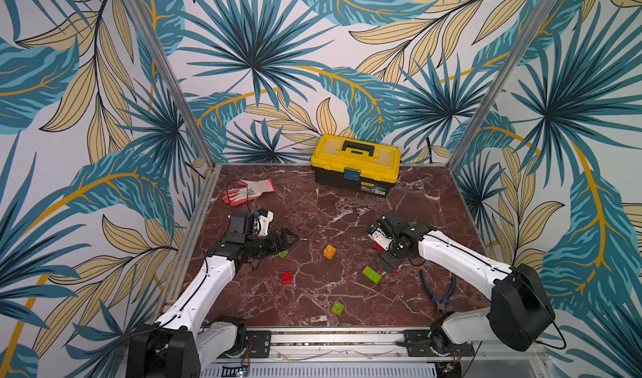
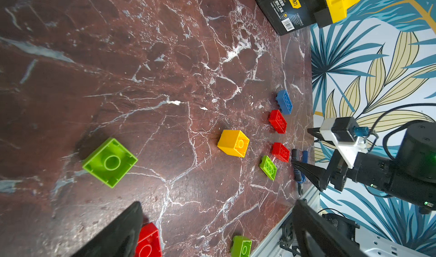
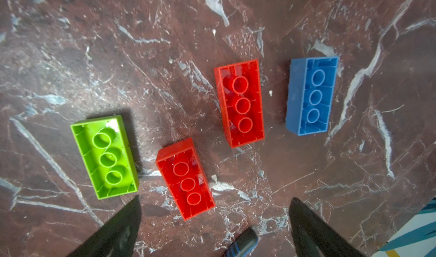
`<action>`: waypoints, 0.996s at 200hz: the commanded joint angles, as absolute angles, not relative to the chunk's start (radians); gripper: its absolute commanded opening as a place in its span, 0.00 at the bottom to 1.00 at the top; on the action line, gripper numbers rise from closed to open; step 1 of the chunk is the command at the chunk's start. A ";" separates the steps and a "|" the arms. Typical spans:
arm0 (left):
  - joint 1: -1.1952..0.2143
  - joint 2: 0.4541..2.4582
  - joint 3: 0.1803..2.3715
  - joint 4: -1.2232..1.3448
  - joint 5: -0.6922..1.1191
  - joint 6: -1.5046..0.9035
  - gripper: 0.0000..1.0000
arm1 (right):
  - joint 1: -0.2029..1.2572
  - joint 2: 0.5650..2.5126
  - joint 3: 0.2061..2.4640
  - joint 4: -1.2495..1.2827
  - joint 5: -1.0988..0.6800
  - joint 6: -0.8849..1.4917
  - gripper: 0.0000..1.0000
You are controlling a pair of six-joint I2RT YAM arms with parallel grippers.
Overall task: Assemble a carrot with lego
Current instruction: Pick up the lego brick from the center of the board.
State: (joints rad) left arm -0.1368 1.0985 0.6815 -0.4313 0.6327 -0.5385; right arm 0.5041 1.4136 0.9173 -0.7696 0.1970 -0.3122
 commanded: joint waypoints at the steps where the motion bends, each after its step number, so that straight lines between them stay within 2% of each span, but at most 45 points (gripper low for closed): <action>1: -0.143 1.103 0.705 -0.416 0.651 -0.516 0.99 | 0.499 1.399 0.866 -0.733 0.181 -0.342 0.97; 67: -0.144 1.107 0.710 -0.415 0.654 -0.512 0.99 | 0.483 1.466 0.859 -0.722 0.150 -0.344 0.81; 138: -0.144 1.106 0.709 -0.416 0.641 -0.509 0.99 | 0.482 1.531 0.863 -0.722 0.111 -0.336 0.74; 199: -0.144 1.104 0.709 -0.420 0.635 -0.508 0.99 | 0.477 1.600 0.875 -0.727 0.084 -0.325 0.56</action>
State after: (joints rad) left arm -0.1390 1.1065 0.6815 -0.4313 0.6430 -0.5243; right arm 0.4835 1.5875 0.8768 -0.7200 0.1066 -0.3325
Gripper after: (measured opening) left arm 0.995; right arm 0.590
